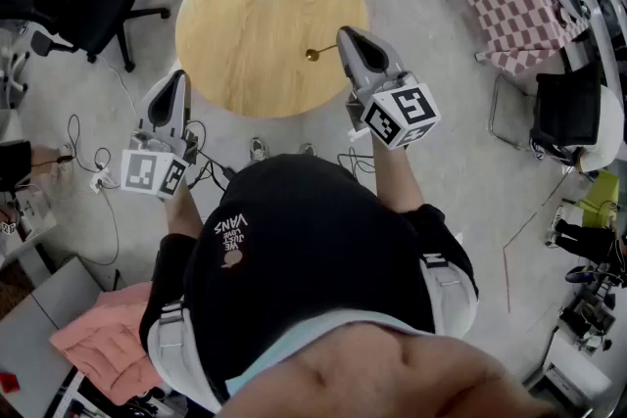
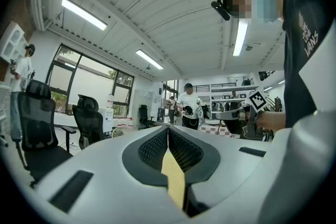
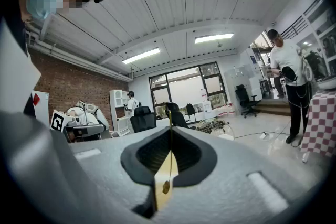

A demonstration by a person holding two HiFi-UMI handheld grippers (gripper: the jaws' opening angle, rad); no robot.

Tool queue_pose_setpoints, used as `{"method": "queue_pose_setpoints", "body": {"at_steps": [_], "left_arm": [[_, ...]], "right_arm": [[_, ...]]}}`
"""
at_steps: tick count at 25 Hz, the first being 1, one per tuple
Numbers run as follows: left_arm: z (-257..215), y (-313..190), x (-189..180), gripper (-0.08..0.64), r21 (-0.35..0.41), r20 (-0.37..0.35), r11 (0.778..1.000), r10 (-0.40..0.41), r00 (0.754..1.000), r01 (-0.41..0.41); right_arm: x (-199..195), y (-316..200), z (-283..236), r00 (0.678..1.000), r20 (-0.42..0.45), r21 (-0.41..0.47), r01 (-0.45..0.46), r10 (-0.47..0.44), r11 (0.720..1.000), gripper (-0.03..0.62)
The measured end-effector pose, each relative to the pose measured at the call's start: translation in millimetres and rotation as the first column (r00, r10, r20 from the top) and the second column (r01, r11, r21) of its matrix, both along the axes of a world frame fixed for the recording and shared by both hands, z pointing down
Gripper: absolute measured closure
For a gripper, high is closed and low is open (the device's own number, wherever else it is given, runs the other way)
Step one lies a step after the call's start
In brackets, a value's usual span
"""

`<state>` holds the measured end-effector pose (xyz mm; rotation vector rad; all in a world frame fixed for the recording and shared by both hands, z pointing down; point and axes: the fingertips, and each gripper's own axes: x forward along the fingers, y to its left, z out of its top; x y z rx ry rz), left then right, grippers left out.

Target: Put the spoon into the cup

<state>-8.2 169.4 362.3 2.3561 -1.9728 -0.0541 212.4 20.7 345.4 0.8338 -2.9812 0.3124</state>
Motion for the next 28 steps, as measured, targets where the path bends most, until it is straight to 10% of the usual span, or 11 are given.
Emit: {"method": "queue_pose_setpoints", "body": {"at_steps": [28], "left_arm": [[14.8,12.2,-90.5,0.563,0.004,-0.030,0.983,0.183,0.983,-0.183]], "right_arm": [[-71.9,36.3,3.1,0.982,0.040,-0.025,-0.182,0.182,0.983,0.594]]}}
